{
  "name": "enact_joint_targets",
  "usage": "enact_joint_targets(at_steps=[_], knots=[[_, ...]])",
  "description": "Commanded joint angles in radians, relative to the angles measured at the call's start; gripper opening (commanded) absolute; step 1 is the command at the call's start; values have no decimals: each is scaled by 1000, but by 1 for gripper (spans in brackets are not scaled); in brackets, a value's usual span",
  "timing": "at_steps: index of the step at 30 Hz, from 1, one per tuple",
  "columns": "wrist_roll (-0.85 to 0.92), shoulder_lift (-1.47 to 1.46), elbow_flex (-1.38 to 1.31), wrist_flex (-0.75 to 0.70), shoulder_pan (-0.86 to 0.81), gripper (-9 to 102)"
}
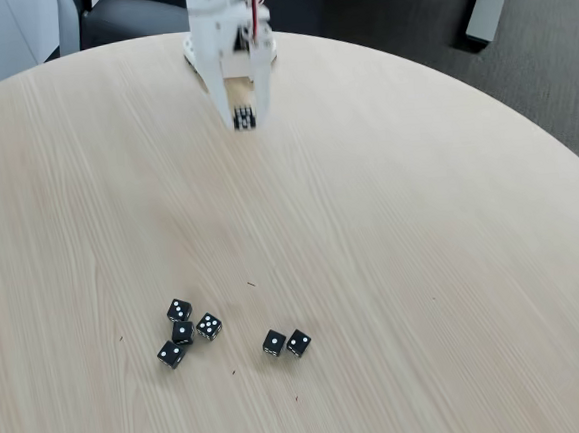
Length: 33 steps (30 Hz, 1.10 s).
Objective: Pick up the dice with number 6
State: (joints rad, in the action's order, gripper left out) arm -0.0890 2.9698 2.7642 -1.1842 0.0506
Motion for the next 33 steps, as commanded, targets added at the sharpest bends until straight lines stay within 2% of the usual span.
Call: enact_joint_targets(at_steps=[1, 4, 8, 13, 17, 26, 33], knots=[[38, 8, 80, 124, -6, 0], [75, 9, 155, 179, -6, 0], [41, 9, 196, 176, -6, 0], [41, 23, 201, 64, -6, 0], [80, 141, 201, -3, -6, 0], [77, 204, 201, -8, -6, 0], [-2, 212, 202, -9, -6, 0]])
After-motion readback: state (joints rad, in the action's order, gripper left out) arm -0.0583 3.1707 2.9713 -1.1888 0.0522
